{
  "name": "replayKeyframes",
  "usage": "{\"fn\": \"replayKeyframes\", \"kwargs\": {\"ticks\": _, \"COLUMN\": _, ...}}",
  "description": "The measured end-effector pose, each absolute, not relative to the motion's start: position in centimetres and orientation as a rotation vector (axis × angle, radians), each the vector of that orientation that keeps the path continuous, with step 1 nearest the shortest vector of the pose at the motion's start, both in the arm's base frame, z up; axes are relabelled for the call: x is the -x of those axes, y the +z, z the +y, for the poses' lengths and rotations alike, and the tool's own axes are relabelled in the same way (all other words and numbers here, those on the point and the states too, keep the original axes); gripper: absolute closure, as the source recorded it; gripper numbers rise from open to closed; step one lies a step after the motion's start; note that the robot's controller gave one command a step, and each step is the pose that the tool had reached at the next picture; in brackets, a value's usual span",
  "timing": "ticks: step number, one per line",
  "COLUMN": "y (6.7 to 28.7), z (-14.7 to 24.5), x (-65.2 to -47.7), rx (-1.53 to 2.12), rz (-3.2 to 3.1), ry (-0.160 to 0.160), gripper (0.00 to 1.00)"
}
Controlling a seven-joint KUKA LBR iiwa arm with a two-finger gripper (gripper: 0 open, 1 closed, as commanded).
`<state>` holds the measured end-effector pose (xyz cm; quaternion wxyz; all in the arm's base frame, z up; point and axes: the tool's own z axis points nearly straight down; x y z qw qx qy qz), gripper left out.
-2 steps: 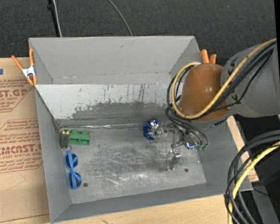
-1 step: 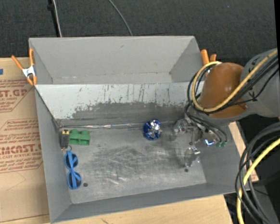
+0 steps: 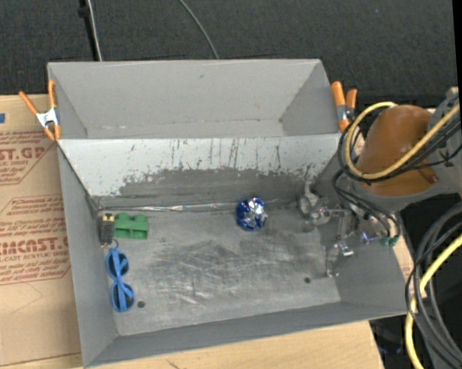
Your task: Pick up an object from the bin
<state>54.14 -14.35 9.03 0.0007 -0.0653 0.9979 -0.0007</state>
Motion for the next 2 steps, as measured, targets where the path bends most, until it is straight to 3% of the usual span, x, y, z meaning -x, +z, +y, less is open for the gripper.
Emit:
{"fn": "replayKeyframes", "kwargs": {"ticks": 1, "y": 7.29, "z": -10.46, "x": -52.34, "rx": -0.532, "rz": 3.083, "ry": -0.003, "gripper": 0.0}}
{"fn": "replayKeyframes", "kwargs": {"ticks": 2, "y": 7.29, "z": -10.01, "x": -52.43, "rx": -0.575, "rz": 3.077, "ry": -0.006, "gripper": 0.0}}
